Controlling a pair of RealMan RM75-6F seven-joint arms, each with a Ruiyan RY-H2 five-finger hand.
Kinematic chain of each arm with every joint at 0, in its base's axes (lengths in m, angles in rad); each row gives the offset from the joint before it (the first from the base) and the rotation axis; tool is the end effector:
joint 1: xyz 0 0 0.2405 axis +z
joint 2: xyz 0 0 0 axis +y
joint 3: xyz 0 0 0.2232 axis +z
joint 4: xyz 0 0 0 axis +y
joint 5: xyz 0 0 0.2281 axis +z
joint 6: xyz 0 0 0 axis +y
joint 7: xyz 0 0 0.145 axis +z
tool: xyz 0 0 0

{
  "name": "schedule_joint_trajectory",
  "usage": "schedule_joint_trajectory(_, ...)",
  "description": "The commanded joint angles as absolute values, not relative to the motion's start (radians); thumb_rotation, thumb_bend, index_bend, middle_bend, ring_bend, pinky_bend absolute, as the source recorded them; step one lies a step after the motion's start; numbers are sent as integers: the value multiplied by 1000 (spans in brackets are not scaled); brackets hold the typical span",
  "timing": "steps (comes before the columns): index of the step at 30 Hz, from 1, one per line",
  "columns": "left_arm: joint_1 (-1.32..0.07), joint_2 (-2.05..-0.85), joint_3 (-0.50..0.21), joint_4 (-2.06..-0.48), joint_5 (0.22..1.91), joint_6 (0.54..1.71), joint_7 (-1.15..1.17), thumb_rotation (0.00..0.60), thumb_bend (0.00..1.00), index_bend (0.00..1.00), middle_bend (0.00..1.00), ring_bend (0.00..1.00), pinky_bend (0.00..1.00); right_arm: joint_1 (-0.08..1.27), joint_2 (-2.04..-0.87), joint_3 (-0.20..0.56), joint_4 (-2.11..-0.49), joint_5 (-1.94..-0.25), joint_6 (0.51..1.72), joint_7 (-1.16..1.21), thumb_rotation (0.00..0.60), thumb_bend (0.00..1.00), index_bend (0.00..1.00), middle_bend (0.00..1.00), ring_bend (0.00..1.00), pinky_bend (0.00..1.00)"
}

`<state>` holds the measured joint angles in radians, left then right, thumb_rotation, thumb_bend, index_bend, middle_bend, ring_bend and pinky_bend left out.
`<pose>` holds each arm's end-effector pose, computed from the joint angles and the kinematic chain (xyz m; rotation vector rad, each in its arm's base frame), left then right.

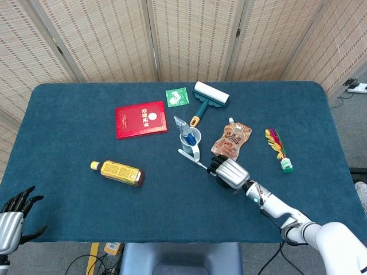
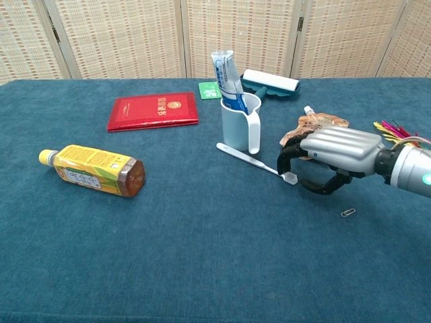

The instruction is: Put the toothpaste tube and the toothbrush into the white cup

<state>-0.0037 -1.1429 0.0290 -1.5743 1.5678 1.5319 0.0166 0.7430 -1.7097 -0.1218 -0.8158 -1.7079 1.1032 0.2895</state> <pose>-0.3009 0.1392 0.1166 -1.4233 -0.9284 -0.8372 -0.2081 -0.3267 -0.0539 2.2192 -0.6592 0.9537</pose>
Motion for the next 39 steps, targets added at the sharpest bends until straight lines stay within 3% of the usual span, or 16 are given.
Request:
schedule_joint_trajectory(1,-6,-1144,29,-1576,1568,1529,20,600,221,268,106,139,201,723,-1665,-155,-889,-1747,1145,290,600,439,364,358,174,220)
schedule_joint_trajectory(7,-8,-1144,28,-1582,1573,1529,24,600,221,268,106,139,201,718,-1646,-129,-935,-1731,1155,273,600,440,364,362,174,220)
schedule_joint_trajectory(19,-3,-1140,31,-1584,1572,1535,24,600,221,268,106,138,201,738,-1749,-89,-847,-1710,1114,291,600,439,364,362,174,220)
schedule_joint_trajectory(39,-5,-1150,34,-1572,1576,1528,14,600,221,268,106,139,201,669,-1681,-135,-893,-1722,1155,266,600,442,364,365,174,220)
